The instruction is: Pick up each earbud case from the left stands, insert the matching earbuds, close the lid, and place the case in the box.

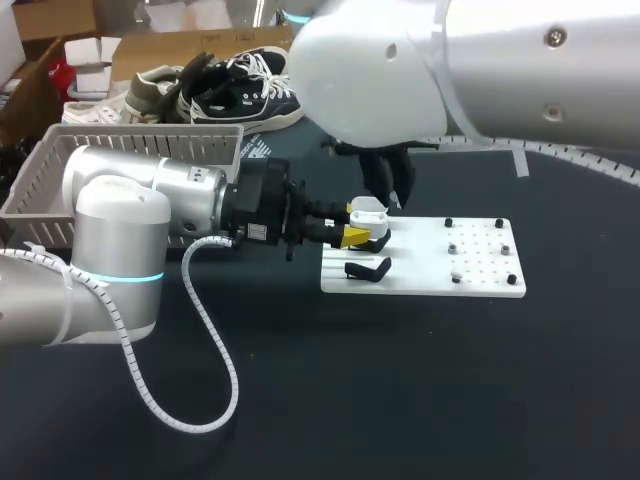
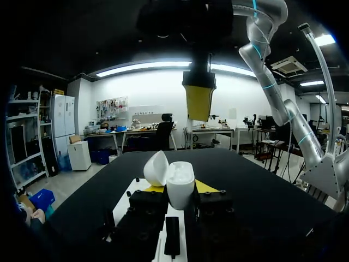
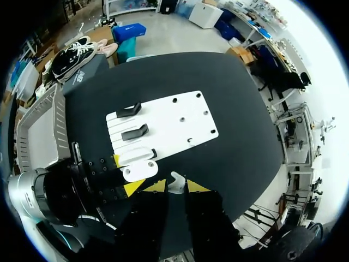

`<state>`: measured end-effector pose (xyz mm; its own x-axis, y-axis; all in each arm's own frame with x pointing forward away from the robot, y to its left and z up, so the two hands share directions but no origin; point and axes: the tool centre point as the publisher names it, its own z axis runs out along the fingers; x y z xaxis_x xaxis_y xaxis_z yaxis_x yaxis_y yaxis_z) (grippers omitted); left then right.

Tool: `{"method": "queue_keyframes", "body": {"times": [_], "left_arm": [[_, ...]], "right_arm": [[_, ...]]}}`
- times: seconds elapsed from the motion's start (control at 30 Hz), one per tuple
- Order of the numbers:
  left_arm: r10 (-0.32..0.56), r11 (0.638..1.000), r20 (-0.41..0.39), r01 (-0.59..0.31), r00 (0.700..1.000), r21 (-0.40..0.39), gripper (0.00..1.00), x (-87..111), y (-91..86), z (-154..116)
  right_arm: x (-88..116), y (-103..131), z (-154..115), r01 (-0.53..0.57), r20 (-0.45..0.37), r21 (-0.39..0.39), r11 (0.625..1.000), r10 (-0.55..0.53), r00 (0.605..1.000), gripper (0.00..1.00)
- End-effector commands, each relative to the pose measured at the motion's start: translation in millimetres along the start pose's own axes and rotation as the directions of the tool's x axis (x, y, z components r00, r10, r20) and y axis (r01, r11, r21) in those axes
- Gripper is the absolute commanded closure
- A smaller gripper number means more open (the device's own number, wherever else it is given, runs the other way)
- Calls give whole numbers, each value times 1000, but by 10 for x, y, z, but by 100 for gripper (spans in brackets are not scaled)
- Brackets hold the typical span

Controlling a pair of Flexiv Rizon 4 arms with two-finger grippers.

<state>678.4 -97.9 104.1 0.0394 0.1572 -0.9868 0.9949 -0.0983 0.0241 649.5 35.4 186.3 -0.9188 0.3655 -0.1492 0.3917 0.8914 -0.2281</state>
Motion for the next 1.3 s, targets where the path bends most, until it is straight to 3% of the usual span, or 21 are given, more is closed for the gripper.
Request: {"method": "queue_keyframes", "body": {"times": [0.03, 0.8, 1.3], "left_arm": [[0, 1000, 0, 0, 1000, 0, 100, 2, -1, -1], [31, 1000, 23, -31, 999, 2, 100, 6, -8, 138], [31, 1000, 23, -31, 999, 2, 100, 6, -8, 138]], "right_arm": [[20, -22, -1, -1, 4, -3, 1000, 1, 1000, 100], [-4, 15, 84, -34, -61, -38, 999, 32, 998, 100], [7, 75, 170, -52, 5, -14, 999, 52, 999, 100]]}}
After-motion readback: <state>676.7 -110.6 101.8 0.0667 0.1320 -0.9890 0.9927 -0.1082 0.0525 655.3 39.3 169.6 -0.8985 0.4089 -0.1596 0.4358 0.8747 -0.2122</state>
